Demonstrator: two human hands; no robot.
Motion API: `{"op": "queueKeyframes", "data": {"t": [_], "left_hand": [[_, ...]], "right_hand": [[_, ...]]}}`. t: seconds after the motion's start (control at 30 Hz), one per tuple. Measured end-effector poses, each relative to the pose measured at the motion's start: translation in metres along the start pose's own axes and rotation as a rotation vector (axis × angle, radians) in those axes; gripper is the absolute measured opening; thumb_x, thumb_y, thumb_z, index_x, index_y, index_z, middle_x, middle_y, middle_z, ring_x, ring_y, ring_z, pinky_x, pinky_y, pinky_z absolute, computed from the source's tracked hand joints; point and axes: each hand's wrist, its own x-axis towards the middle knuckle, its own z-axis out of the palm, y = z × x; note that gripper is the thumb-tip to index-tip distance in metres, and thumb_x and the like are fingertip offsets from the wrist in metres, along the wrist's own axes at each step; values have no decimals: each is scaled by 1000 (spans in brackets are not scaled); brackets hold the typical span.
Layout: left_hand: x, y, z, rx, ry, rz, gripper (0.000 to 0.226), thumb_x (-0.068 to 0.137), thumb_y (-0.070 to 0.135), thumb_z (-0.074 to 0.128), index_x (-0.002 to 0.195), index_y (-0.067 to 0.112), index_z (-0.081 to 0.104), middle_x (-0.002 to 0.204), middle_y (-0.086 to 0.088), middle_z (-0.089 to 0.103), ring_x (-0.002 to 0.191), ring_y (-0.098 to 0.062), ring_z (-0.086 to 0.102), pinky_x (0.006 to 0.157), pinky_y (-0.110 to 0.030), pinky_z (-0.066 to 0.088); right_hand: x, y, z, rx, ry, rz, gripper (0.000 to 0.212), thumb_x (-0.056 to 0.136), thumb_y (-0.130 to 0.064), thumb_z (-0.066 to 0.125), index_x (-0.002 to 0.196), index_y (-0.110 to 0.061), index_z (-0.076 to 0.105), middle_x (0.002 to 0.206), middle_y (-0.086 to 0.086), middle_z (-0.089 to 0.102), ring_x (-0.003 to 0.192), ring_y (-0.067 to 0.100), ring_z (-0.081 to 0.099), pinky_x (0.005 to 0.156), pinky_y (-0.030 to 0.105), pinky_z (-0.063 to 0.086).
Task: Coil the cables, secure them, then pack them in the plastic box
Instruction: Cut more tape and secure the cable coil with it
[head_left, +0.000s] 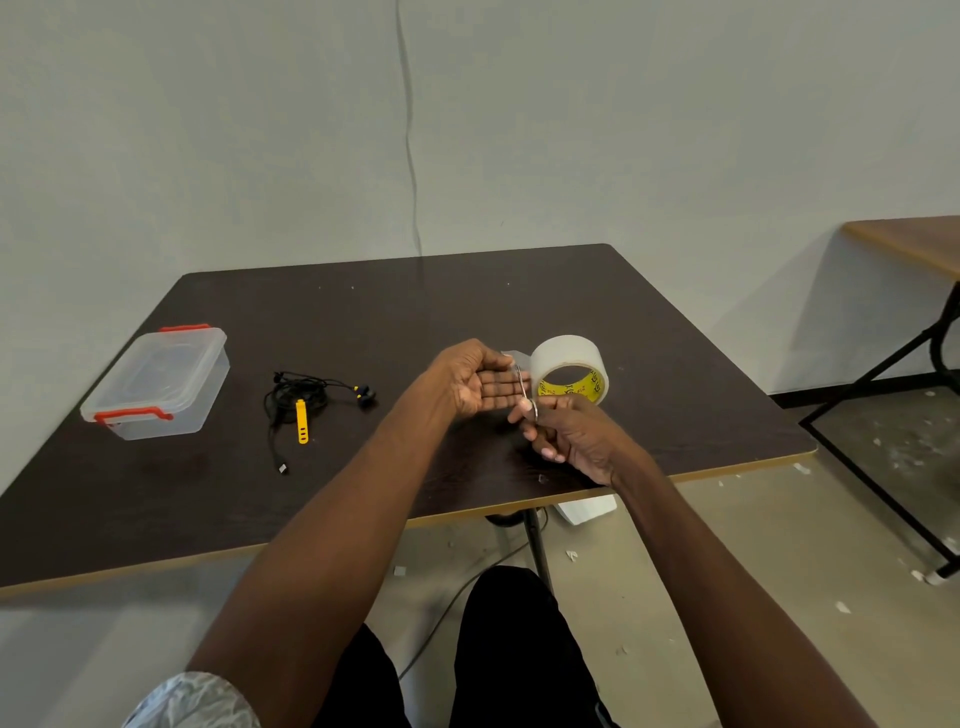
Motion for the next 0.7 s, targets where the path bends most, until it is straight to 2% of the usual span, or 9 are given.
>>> {"op": "queueKeyframes", "data": {"t": [0.2, 0.37, 0.43, 0.57, 0.7], "left_hand": [[-1, -1, 1, 2, -7, 10, 15, 91, 3, 53, 102, -4, 62, 89, -19, 72, 81, -28, 71, 66, -41, 58], [-1, -1, 1, 11, 7, 22, 16, 92, 2, 53, 104, -5, 62, 76, -17, 73, 65, -26, 73, 53, -38, 59], [-1, -1, 2, 22, 3, 20, 15, 92, 2, 54, 101, -5, 62, 74, -16, 73, 62, -25, 72, 51, -36, 59], [0, -3, 5, 35, -6, 8, 12, 92, 3, 52, 90, -1, 63, 70, -15, 72, 62, -23, 71, 53, -35, 58], [3, -5, 6, 35, 0, 4, 11, 92, 3, 53, 91, -3, 62, 72, -19, 71, 69, -27, 71, 57, -39, 60]], "right_hand": [[-2, 2, 1, 17, 20, -26, 30, 93, -20, 63, 101, 9, 65, 65, 9, 54, 45, 14, 42, 42, 22, 31], [-5, -2, 4, 72, 22, -27, 29, 94, -19, 61, 100, 9, 64, 64, 11, 53, 43, 14, 43, 40, 22, 35], [-5, -3, 4, 72, 15, -19, 29, 98, -20, 55, 98, 8, 64, 65, 13, 51, 43, 15, 42, 40, 23, 33], [-2, -6, 5, 51, -40, 30, 50, 97, -46, 49, 95, 2, 64, 66, 9, 56, 45, 14, 46, 42, 22, 35], [-3, -5, 0, 25, -111, 60, 62, 91, -59, 48, 94, 0, 66, 70, 11, 59, 48, 16, 52, 43, 22, 40]]}}
